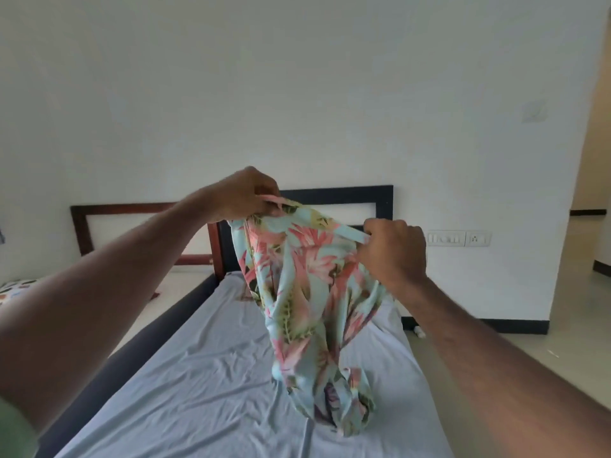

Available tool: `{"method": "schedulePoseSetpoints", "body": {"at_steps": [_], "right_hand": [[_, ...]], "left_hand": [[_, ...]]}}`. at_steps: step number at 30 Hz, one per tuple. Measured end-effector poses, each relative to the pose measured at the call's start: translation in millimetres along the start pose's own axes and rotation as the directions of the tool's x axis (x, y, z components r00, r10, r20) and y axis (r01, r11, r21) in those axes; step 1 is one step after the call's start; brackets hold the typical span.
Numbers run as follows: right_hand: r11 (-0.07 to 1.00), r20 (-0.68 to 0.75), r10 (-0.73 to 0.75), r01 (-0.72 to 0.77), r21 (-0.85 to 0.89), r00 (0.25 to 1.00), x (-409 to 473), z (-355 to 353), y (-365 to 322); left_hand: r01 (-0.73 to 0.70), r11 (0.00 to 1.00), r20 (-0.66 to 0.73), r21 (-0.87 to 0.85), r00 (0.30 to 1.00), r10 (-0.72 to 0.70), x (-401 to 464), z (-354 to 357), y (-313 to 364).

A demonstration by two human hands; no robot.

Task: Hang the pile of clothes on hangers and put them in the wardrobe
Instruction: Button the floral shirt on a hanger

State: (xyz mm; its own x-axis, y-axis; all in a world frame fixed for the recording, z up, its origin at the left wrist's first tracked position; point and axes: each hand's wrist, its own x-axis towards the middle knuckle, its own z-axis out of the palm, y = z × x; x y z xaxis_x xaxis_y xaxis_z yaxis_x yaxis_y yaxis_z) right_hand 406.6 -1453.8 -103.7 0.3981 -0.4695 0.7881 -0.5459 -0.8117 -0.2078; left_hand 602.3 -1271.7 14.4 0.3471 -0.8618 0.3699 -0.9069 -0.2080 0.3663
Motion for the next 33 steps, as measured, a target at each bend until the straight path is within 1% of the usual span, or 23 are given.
{"method": "schedulePoseSetpoints", "body": {"at_steps": [1, 2, 3, 4, 5, 6, 7, 9, 11, 13, 14, 15, 16, 18, 19, 21, 22, 24, 25, 26, 28, 31, 33], "right_hand": [[0.997, -0.013, 0.013, -0.012, 0.074, 1.000, 5.1, -1.8, 0.4], [0.969, 0.040, 0.056, -0.063, 0.240, 0.998, 11.3, -1.1, 3.0], [0.896, 0.143, 0.102, -0.153, 0.417, 0.985, 17.4, -2.3, 5.2], [0.806, 0.252, 0.122, -0.244, 0.540, 0.960, 21.0, -4.8, 8.1], [0.741, 0.325, 0.126, -0.306, 0.597, 0.937, 22.8, -7.3, 11.1], [0.735, 0.336, 0.127, -0.316, 0.600, 0.933, 23.4, -8.6, 14.6], [0.769, 0.302, 0.136, -0.293, 0.568, 0.944, 22.6, -9.4, 17.2], [0.852, 0.138, 0.171, -0.217, 0.477, 0.976, 19.4, -8.9, 22.2], [0.910, 0.037, 0.200, -0.200, 0.363, 0.979, 17.8, -6.3, 28.3], [0.950, 0.097, 0.214, -0.231, 0.212, 0.972, 20.1, -5.6, 35.4], [0.948, 0.165, 0.221, -0.252, 0.194, 0.961, 21.1, -7.1, 39.6], [0.928, 0.242, 0.214, -0.274, 0.254, 0.947, 21.7, -10.4, 44.3], [0.866, 0.318, 0.187, -0.309, 0.394, 0.929, 21.7, -13.5, 49.0], [0.596, 0.429, 0.109, -0.405, 0.694, 0.897, 18.2, -19.1, 55.5], [0.480, 0.440, 0.093, -0.427, 0.766, 0.893, 15.3, -20.9, 57.2], [0.365, 0.399, 0.103, -0.408, 0.837, 0.911, 10.6, -22.4, 57.3], [0.352, 0.371, 0.102, -0.383, 0.854, 0.923, 9.3, -22.8, 57.0], [0.382, 0.307, 0.056, -0.305, 0.873, 0.950, 9.6, -24.8, 57.0], [0.446, 0.272, 0.010, -0.248, 0.860, 0.962, 11.8, -26.4, 56.1], [0.547, 0.249, -0.047, -0.183, 0.817, 0.967, 15.5, -28.0, 54.8], [0.714, 0.224, -0.115, -0.076, 0.696, 0.968, 25.8, -29.7, 51.2], [0.846, 0.164, -0.101, -0.002, 0.532, 0.981, 46.4, -38.3, 41.4], [0.886, 0.073, -0.060, 0.020, 0.464, 0.996, 61.6, -48.2, 33.8]], "left_hand": [[0.012, 0.994, -0.100, -0.112, 0.995, -0.024, 0.2, -7.5, -2.9], [0.026, 0.972, -0.168, -0.233, 0.984, -0.066, -0.1, -14.4, -6.8], [0.042, 0.941, -0.192, -0.335, 0.975, -0.112, -2.2, -20.2, -10.9], [0.064, 0.916, -0.185, -0.396, 0.972, -0.148, -5.2, -23.4, -16.4], [0.094, 0.908, -0.168, -0.408, 0.970, -0.176, -9.7, -25.1, -22.5], [0.126, 0.916, -0.154, -0.381, 0.968, -0.197, -13.8, -24.5, -29.5], [0.151, 0.930, -0.155, -0.334, 0.965, -0.212, -18.0, -23.2, -37.6], [0.173, 0.948, -0.199, -0.266, 0.953, -0.230, -25.1, -20.5, -53.2], [0.178, 0.954, -0.313, -0.243, 0.916, -0.251, -29.7, -21.9, -65.1], [0.157, 0.956, -0.418, -0.248, 0.873, -0.252, -32.0, -28.7, -76.7], [0.129, 0.943, -0.435, -0.308, 0.862, -0.260, -33.9, -33.1, -80.2], [0.095, 0.913, -0.421, -0.397, 0.865, -0.274, -36.9, -38.7, -81.7], [0.067, 0.870, -0.385, -0.489, 0.878, -0.284, -39.6, -44.6, -83.4], [0.039, 0.789, -0.282, -0.613, 0.922, -0.265, -44.8, -57.7, -82.5], [0.047, 0.772, -0.232, -0.634, 0.941, -0.248, -47.0, -64.2, -84.2], [0.065, 0.746, -0.170, -0.662, 0.957, -0.235, -51.6, -76.0, -86.5], [0.071, 0.738, -0.164, -0.671, 0.956, -0.241, -52.6, -79.8, -89.2], [0.025, 0.735, -0.251, -0.678, 0.932, -0.263, -54.5, -83.7, -87.3], [-0.012, 0.746, -0.304, -0.666, 0.917, -0.257, -55.5, -84.8, -85.0], [-0.033, 0.764, -0.350, -0.645, 0.901, -0.256, -55.6, -85.9, -83.8], [-0.029, 0.825, -0.412, -0.564, 0.876, -0.251, -57.6, -88.7, -81.0], [-0.002, 0.880, -0.445, -0.475, 0.863, -0.238, -61.2, -100.4, -75.0], [-0.022, 0.881, -0.484, -0.473, 0.842, -0.238, -61.7, -113.0, -70.9]]}}
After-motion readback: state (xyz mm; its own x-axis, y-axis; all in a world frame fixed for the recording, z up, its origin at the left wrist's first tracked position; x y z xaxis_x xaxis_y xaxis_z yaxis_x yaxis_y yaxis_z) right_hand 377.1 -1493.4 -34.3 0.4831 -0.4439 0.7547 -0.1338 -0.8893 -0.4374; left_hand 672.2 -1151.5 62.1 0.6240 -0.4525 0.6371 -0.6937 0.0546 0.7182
